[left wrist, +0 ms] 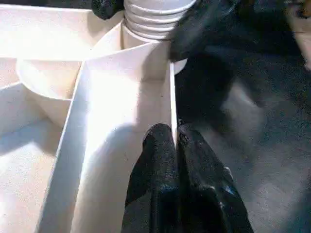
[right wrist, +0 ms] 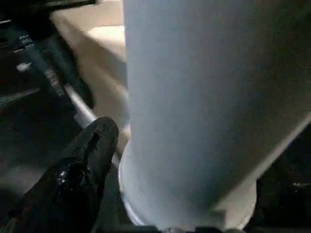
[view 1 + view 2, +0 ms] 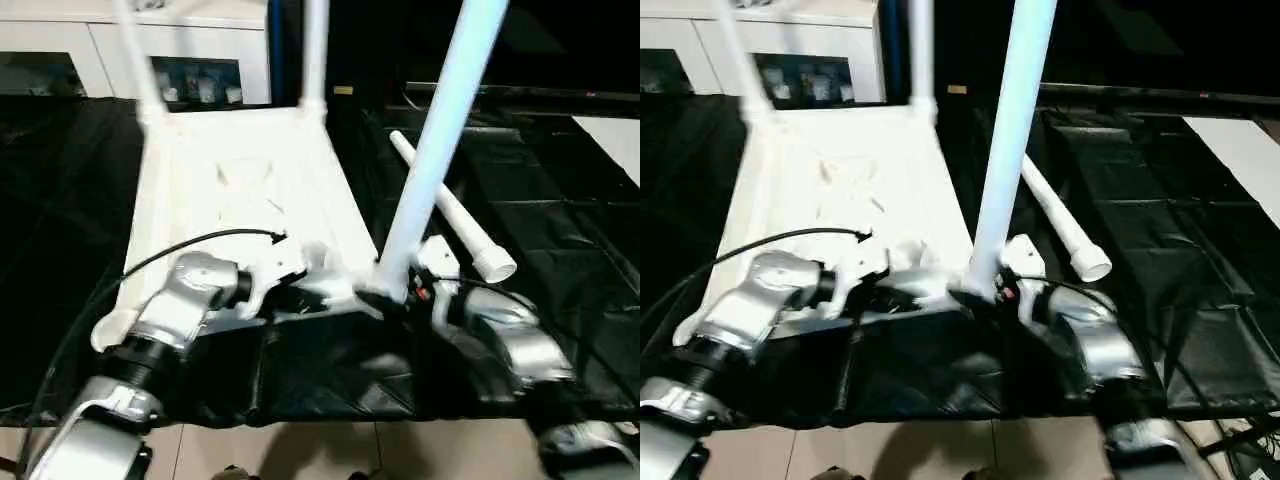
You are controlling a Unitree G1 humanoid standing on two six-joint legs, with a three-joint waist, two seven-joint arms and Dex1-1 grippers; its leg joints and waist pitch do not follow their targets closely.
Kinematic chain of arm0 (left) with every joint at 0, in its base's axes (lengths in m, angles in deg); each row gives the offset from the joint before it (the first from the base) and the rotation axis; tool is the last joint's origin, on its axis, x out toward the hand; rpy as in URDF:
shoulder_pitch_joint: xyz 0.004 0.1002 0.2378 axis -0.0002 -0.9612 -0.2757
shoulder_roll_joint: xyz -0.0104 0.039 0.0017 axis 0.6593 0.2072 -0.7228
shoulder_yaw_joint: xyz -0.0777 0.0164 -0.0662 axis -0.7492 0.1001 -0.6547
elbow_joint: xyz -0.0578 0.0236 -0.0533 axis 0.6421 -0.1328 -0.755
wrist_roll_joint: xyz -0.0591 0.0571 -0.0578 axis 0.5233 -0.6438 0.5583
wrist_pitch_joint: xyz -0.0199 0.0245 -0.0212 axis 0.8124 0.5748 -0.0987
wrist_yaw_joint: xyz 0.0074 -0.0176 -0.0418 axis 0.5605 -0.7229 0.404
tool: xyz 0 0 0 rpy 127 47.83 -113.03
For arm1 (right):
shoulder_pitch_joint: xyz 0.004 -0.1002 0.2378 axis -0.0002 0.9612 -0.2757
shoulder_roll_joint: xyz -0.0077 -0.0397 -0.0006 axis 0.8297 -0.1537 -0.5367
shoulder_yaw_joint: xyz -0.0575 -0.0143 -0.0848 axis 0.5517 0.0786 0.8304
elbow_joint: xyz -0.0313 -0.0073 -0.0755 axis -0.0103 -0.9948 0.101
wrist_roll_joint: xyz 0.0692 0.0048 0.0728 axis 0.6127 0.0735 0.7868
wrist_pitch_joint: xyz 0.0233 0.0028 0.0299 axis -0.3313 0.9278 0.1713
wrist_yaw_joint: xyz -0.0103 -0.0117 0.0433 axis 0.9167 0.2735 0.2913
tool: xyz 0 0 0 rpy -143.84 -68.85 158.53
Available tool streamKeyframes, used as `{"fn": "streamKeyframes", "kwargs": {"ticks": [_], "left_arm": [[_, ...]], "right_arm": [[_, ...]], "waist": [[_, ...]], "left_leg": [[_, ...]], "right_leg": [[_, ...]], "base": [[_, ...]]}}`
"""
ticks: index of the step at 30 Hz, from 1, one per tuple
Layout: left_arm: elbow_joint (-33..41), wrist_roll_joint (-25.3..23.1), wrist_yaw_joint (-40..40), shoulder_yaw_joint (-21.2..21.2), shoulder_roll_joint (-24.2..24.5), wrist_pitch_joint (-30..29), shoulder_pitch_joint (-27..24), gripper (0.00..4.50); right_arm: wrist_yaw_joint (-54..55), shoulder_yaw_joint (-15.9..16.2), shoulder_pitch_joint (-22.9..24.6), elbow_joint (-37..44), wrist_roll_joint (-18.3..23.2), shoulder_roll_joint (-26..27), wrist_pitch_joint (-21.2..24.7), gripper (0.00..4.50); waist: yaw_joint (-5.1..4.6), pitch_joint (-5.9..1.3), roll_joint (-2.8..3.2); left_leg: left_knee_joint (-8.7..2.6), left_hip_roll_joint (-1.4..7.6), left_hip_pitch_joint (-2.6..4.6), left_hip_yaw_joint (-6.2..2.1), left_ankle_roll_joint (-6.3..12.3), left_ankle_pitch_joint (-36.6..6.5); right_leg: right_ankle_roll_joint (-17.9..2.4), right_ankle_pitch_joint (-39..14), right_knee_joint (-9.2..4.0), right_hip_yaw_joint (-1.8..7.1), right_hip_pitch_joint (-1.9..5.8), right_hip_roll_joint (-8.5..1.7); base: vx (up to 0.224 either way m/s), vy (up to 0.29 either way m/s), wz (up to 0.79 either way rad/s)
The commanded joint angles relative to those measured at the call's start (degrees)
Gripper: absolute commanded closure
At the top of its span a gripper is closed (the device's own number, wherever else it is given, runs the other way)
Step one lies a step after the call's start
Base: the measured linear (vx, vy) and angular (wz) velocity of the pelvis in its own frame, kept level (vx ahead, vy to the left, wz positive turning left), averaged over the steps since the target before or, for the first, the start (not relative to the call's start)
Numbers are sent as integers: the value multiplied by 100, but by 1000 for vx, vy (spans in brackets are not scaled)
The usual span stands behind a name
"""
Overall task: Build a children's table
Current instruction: Rotate leg to tighten
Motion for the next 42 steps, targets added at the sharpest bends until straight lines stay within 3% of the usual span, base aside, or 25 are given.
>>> {"fn": "streamKeyframes", "kwargs": {"ticks": [1, 6, 11, 17, 21, 24, 25, 28, 32, 33, 37, 38, 42], "left_arm": [[251, 383, 497, 91, -61, 43, 118, 450], [163, 361, 773, 209, 62, 148, 165, 450], [54, 326, 848, 202, 103, 241, 197, 450], [-50, 170, 363, 188, 8, 171, 211, 450], [8, 50, -331, 124, -308, -151, 203, 450], [136, -64, -948, 118, -684, -479, 170, 450], [143, -83, -1144, 98, -814, -576, 175, 450], [141, -136, -1651, 69, -1128, -741, 186, 450], [190, -145, -2020, 65, -1432, -877, 142, 450], [212, -168, -2045, 76, -1469, -897, 125, 450], [240, -192, -1933, 91, -1375, -823, 91, 450], [255, -177, -1893, 77, -1324, -806, 80, 450], [256, -86, -1656, 18, -1110, -544, 43, 450]], "right_arm": [[-510, 176, 91, 216, 94, -123, 177, 109], [-943, 269, 107, 390, 183, -305, 397, 139], [-1074, 343, 116, 500, 201, -313, 562, 161], [-563, 170, 197, 554, 406, 36, 925, 176], [791, -87, 106, 192, 161, 648, 954, 178], [2064, -222, -59, -337, -145, 1203, 655, 178], [2421, -266, -130, -489, -198, 1351, 656, 178], [3241, -409, -300, -777, -256, 1720, 698, 178], [3600, -361, -408, -888, -404, 2061, 552, 178], [3590, -371, -421, -905, -421, 2119, 496, 122], [3357, -501, -478, -912, -278, 2074, 436, 102], [3327, -482, -489, -918, -303, 2005, 379, 73], [2931, -377, -455, -808, -360, 1692, 138, 53]], "waist": [[0, -374, 22], [62, -386, 15], [90, -381, -12], [83, -371, -14], [41, -341, 2], [-101, -336, 10], [-129, -349, 29], [-207, -338, 4], [-205, -352, 5], [-198, -355, 18], [-208, -353, 51], [-212, -352, 55], [-201, -371, 46]], "left_leg": [[-380, 341, 50, -87, 478, -988], [-367, 345, 36, -81, 513, -840], [-369, 340, 41, -79, 439, -881], [-380, 332, 49, -87, 366, -940], [-407, 324, 71, -115, 144, -1195], [-435, 315, 40, -151, -33, -1392], [-426, 302, 43, -157, -29, -1445], [-410, 288, 58, -136, 19, -1546], [-402, 277, 59, -132, 104, -1518], [-406, 282, 56, -134, 123, -1509], [-417, 289, 54, -134, 158, -1589], [-421, 290, 60, -135, 153, -1627], [-407, 287, 38, -127, 203, -1522]], "right_leg": [[-1319, -1233, -445, 334, 322, -505], [-1355, -1071, -417, 321, 337, -504], [-1247, -1352, -442, 319, 323, -510], [-1161, -1542, -466, 317, 307, -511], [-988, -2153, -532, 310, 271, -528], [-880, -2427, -550, 297, 284, -530], [-873, -2433, -557, 298, 294, -532], [-911, -2440, -580, 312, 254, -508], [-826, -2492, -600, 306, 255, -494], [-845, -2397, -587, 308, 253, -493], [-921, -2223, -580, 312, 252, -488], [-934, -2212, -577, 309, 253, -479], [-984, -2036, -562, 323, 281, -493]], "base": [[0, 0, 0], [0, 0, 0], [0, 0, 0], [0, 0, 0], [0, 0, 0], [0, 0, 0], [0, 0, 0], [0, 0, 0], [0, 0, 0], [0, 0, 0], [0, 0, 0], [0, 0, 0], [0, 0, 0]]}}
